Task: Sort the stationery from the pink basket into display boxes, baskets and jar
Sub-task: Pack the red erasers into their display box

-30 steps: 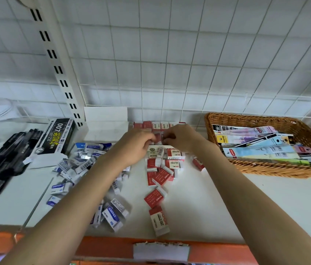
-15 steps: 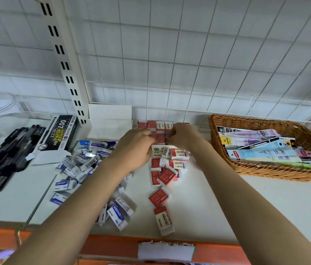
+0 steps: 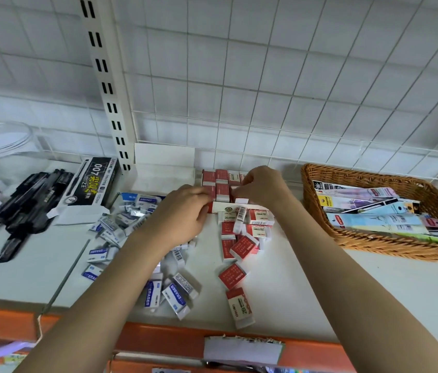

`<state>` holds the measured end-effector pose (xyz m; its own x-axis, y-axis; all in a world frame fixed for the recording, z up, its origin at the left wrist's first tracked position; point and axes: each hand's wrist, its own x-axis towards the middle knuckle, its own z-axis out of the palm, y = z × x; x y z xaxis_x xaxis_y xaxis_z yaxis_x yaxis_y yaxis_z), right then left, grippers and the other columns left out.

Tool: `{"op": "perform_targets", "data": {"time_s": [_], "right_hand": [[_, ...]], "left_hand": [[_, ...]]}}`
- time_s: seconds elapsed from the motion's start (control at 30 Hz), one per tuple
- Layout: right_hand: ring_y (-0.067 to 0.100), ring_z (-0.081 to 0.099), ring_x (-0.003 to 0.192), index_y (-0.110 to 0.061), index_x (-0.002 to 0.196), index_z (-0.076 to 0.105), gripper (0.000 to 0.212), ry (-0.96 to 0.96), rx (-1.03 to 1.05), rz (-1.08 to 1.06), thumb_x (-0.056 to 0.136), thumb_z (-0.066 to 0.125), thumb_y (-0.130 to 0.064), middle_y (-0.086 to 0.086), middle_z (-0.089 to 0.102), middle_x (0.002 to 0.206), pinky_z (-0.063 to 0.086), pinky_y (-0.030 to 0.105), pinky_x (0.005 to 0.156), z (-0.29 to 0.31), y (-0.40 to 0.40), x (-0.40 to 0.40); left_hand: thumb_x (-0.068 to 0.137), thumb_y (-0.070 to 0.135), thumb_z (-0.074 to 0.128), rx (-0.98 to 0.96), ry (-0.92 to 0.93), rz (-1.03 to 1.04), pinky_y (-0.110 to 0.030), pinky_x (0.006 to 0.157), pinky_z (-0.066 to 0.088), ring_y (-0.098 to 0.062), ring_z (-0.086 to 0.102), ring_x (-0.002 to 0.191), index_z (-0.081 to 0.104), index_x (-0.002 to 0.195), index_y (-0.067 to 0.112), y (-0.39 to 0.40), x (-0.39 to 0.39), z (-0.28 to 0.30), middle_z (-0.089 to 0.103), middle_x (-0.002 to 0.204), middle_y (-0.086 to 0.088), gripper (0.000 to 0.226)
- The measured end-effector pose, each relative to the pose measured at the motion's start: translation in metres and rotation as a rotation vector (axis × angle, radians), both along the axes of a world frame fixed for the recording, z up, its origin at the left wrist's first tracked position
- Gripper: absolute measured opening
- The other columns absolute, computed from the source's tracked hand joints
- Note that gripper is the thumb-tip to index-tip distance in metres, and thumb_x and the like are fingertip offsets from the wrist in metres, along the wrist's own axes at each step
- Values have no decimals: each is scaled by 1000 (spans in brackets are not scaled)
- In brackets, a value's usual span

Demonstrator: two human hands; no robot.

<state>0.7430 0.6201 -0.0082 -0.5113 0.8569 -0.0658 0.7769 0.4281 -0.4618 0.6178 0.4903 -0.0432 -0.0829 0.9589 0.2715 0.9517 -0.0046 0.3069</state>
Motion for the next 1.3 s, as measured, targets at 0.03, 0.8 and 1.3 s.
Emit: {"op": "perform_targets", "data": {"time_s": [0.03,0.8,1.3], "right_hand": [[19,61,80,-2,96,69,21,-2,5,-10,83,66,-19,10,69,94,51,28,70,-3,-1,-2],[27,65,77,-5,100,68,20,174,353,92,92,49,-3,10,71,96,55,38,70,-12,-58,67],[25,65,81,-8,97,71,17,263,281,-54,88,57,-3,6,72,94,42,25,68,-53,-98,114]], "left_hand": [[93,11,49,-8,-2,0,-38,97,43,-28,53,111,65,117,8,-2,0,1,61,124,-5,29],[93,21,53,-198,-33,-19,-24,87,48,-10,57,92,62,108,14,-35,40,20,60,108,5,19],[72,80,40,-281,69,125,-35,105,31,-10,51,106,45,107,27,-80,97,2,55,110,12,64]]}}
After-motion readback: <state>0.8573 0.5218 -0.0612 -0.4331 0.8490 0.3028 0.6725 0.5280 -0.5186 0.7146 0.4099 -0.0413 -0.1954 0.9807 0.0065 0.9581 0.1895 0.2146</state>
